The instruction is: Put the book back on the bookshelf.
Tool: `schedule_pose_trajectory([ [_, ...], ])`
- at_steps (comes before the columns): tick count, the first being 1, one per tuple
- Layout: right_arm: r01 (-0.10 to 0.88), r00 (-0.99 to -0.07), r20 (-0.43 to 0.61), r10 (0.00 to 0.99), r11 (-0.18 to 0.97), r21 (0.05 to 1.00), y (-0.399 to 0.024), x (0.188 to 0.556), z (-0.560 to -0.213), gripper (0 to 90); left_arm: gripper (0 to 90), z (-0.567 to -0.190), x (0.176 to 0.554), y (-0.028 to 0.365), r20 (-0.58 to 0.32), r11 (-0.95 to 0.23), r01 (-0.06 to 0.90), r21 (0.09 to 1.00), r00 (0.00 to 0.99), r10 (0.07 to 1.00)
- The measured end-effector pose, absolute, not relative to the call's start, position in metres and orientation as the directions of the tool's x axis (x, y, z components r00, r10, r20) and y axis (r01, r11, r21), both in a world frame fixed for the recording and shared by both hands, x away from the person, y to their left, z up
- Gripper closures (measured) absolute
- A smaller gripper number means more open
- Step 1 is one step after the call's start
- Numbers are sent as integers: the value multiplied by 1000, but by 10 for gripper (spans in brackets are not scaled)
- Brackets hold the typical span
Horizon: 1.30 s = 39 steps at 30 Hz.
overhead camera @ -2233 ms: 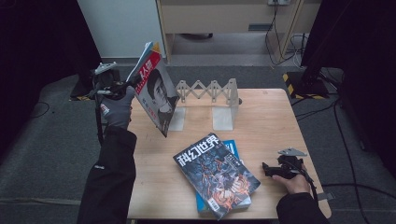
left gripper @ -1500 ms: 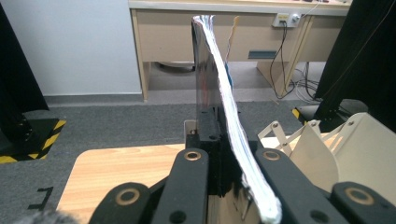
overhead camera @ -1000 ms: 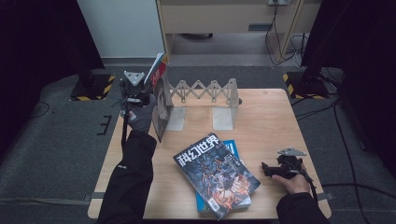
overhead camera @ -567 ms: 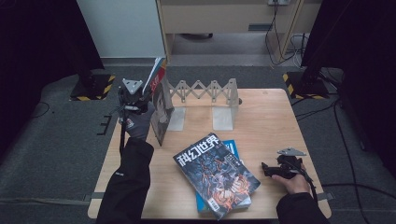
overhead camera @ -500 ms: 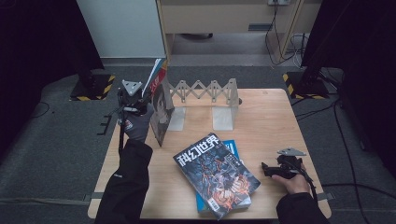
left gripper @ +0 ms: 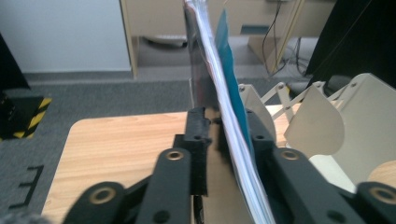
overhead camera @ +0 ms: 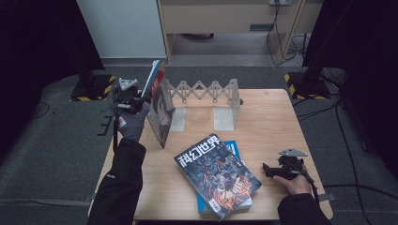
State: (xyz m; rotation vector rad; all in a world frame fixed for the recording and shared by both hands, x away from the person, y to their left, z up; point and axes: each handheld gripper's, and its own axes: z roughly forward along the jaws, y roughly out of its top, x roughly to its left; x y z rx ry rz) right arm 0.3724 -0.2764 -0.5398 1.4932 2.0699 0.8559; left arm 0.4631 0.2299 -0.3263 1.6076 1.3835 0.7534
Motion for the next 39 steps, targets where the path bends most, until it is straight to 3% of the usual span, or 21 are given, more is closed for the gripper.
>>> schedule_pose_trajectory([
  [3,673,-315,3,949,222,706,-276,372,-540,4,735,-322,470,230,-87,-20,489,872,196,977],
  [6,674,-315,4,949,221,705,-276,372,-540,4,838,-320,476,229,-97,-15,517,856,190,977],
  [9,674,-316,4,949,221,705,-276,372,-540,4,861,-320,476,227,-83,-19,503,864,180,980],
  [24,674,-320,5,947,224,704,-276,373,-540,4,865,-327,482,209,-18,-9,392,920,65,998],
  [34,672,-326,2,945,230,704,-276,373,-540,4,862,-332,479,207,13,-35,390,920,60,998],
  [39,672,-326,2,946,230,704,-276,373,-540,4,808,-331,476,209,15,-45,397,917,79,997],
])
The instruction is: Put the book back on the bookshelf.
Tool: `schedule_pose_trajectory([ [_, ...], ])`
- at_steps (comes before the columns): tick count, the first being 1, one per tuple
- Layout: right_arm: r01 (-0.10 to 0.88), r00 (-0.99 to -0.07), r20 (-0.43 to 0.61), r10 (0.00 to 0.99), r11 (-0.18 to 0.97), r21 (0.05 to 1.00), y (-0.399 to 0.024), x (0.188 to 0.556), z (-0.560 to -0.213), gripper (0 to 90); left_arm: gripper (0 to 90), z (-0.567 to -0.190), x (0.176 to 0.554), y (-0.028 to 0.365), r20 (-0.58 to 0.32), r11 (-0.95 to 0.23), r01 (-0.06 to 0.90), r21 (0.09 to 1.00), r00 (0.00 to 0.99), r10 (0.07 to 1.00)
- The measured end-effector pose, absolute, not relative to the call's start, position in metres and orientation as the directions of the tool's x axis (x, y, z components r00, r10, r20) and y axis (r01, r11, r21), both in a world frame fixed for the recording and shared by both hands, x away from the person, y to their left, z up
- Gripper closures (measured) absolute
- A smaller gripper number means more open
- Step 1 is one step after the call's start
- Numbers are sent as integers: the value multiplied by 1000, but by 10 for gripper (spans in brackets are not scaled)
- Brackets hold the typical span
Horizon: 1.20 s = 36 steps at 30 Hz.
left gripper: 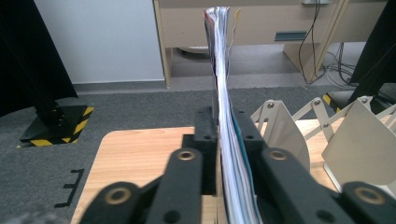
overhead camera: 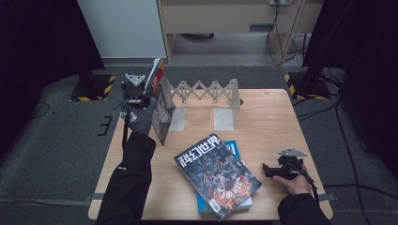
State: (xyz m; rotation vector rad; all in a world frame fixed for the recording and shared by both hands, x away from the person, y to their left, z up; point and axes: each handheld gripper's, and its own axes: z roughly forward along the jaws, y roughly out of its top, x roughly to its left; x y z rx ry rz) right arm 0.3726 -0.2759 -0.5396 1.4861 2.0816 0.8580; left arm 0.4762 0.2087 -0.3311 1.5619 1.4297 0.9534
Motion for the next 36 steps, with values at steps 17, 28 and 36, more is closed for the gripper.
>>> schedule_pose_trajectory([
  [17,673,-325,3,946,229,703,-276,373,-539,4,532,-316,445,219,-33,-24,329,944,167,985],
  [28,675,-318,5,948,223,704,-275,373,-539,4,432,-310,411,241,-143,60,310,949,250,958],
  [36,675,-319,5,948,223,703,-276,373,-539,4,390,-321,385,256,-145,55,314,948,272,951],
])
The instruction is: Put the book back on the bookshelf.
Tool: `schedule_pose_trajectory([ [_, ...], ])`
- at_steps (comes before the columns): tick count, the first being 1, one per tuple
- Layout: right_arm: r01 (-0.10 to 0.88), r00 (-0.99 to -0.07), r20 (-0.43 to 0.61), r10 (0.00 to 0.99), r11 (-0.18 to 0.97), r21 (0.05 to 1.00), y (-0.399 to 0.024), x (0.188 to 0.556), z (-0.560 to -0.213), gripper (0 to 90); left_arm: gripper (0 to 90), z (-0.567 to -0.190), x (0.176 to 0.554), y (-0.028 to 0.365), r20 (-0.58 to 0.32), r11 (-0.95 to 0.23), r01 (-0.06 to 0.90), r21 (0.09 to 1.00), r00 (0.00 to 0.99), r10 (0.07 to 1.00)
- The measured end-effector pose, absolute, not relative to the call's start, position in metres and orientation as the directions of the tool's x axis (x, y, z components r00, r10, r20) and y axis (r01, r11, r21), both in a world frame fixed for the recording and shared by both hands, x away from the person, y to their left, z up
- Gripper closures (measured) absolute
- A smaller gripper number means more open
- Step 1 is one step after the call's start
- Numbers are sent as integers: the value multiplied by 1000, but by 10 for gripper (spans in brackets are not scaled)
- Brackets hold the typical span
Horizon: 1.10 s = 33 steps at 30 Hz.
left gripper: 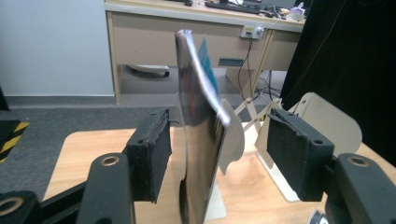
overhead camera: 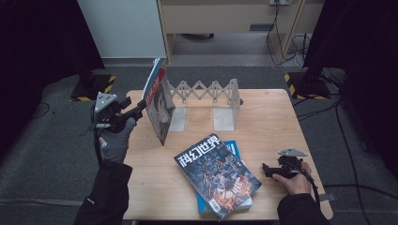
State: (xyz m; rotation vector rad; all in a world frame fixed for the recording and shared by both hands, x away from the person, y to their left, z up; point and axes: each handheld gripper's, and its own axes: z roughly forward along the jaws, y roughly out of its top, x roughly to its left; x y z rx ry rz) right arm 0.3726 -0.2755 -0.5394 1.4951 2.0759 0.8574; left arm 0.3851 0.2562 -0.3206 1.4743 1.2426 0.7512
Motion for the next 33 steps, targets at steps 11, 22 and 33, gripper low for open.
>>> schedule_pose_trajectory([
  [11,690,-306,1,952,221,689,-280,372,-532,163,358,-358,363,262,-154,37,381,924,280,948],
  [22,649,-324,30,945,200,734,-273,367,-517,207,349,-408,356,251,-143,-26,474,880,316,938],
  [33,602,-372,67,926,186,776,-262,354,-500,223,330,-454,358,241,-164,-67,560,826,352,921],
])
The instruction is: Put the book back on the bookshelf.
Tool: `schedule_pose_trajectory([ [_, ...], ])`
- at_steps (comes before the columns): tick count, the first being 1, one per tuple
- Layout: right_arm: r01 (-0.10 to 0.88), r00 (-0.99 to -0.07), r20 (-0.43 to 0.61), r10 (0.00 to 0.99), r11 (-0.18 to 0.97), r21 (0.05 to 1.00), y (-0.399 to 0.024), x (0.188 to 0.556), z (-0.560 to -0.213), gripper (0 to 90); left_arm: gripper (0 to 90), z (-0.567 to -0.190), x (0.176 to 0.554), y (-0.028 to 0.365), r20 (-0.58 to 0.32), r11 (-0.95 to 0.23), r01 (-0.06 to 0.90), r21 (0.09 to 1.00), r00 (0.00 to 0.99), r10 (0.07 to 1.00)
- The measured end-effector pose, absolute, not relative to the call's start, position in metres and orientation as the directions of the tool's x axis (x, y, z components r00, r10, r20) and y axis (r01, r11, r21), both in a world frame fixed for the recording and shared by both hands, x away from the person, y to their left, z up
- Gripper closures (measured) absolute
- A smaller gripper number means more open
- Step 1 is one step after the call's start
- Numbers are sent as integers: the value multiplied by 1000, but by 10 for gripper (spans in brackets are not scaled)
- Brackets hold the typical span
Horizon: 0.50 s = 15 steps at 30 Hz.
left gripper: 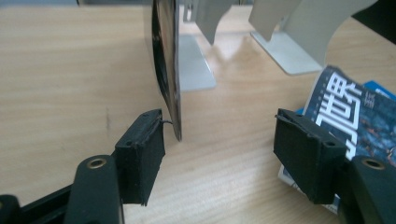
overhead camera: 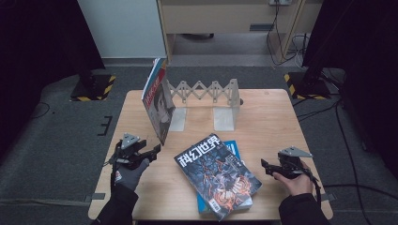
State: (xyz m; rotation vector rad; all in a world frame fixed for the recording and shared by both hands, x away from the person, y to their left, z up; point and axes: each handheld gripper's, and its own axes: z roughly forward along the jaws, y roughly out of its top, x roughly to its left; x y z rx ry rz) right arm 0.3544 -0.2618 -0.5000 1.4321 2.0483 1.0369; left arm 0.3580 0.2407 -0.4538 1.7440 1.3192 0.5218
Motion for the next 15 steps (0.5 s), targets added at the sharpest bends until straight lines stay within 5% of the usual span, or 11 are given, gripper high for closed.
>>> schedule_pose_trajectory([
  [15,557,-493,136,860,192,808,-235,340,-489,227,312,-485,364,215,-284,-79,657,749,428,858],
])
